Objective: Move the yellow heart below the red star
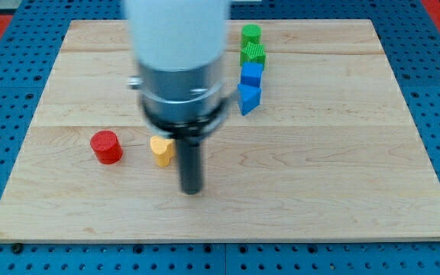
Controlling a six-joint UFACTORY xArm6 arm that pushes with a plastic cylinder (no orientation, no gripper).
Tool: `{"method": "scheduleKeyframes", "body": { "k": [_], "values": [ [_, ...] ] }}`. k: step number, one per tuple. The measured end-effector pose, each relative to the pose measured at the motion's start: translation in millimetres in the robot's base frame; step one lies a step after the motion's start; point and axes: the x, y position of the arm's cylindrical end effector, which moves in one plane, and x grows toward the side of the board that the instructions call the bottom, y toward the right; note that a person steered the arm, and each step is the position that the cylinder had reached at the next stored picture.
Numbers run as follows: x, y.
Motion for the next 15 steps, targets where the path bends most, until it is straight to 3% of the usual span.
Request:
{"method": "scheduleKeyframes", "body": {
  "k": [3,4,7,9,11,15],
  "values": [
    [-64.7,-0.2],
    [-32.4,-4.2],
    [-85.3,-17.6],
    [-70.6,-67.4],
    [-104.7,-59.9],
    [-63.8,6.2]
  ]
}}
